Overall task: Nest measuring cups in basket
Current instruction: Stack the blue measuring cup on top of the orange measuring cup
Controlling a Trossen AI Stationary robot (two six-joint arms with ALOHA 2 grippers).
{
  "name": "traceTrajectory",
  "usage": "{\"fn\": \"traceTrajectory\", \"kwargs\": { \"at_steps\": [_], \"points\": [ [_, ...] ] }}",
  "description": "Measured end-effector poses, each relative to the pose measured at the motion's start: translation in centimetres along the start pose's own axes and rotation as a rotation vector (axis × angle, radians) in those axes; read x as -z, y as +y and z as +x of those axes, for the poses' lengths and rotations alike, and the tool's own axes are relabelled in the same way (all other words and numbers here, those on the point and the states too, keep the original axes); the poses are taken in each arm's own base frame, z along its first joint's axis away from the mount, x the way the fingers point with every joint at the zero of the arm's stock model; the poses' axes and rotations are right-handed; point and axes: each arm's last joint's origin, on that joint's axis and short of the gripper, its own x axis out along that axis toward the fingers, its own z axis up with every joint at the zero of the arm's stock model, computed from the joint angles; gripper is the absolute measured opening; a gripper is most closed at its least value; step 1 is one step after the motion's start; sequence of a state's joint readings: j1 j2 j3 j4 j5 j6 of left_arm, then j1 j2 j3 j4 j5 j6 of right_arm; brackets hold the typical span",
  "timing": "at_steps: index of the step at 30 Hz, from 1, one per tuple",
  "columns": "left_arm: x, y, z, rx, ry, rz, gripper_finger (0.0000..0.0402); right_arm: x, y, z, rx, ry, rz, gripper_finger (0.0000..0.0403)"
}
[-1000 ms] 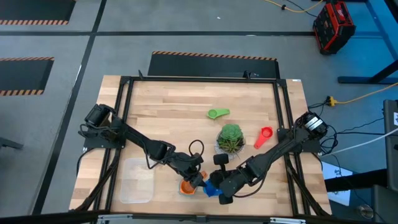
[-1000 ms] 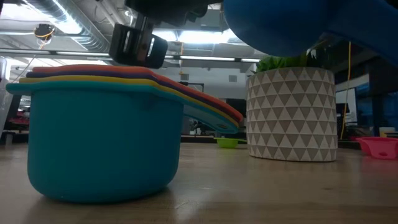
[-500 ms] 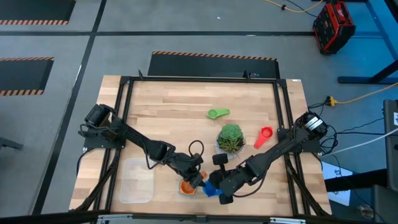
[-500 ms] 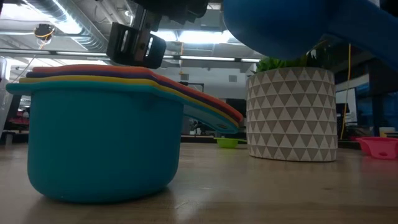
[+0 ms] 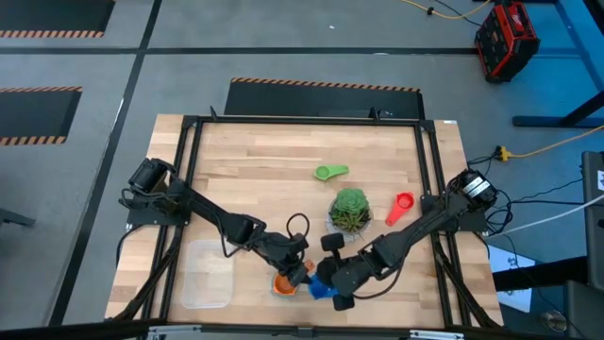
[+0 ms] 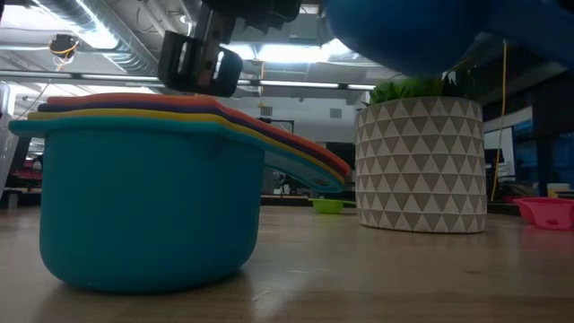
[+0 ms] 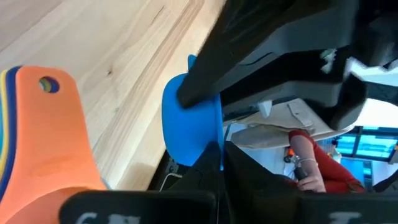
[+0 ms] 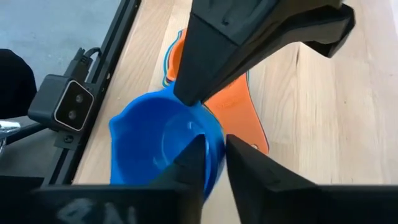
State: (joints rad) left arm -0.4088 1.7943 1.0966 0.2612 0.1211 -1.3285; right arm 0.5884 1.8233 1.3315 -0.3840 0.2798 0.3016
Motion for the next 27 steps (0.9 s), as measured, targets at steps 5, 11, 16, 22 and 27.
{"fn": "traceTrajectory", "kwargs": {
  "at_steps": [5,11,16,22,27],
  "points": [
    [0.0,0.0,0.0,-0.003,-0.004,-0.001,0.0001,0.0,-0.1,0.0,-0.003,0.003,0.006,0.0116],
    [0.0,0.0,0.0,-0.003,-0.002,-0.001,0.0001,-0.1,-0.1,-0.3,-0.008,0.001,-0.039,0.0131],
    [0.1,0.0,0.0,-0.002,0.005,-0.001,0.0,-0.5,0.3,-2.2,-0.033,-0.028,-0.076,0.0129],
    [1.0,-1.0,-0.6,0.024,0.015,0.01,0.0,-0.5,0.6,-5.6,-0.056,-0.029,-0.108,0.0128],
    [2.2,-2.5,-1.9,0.042,-0.012,0.023,0.0,0.0,0.7,-7.1,-0.058,0.007,-0.131,0.0128]
  ]
}}
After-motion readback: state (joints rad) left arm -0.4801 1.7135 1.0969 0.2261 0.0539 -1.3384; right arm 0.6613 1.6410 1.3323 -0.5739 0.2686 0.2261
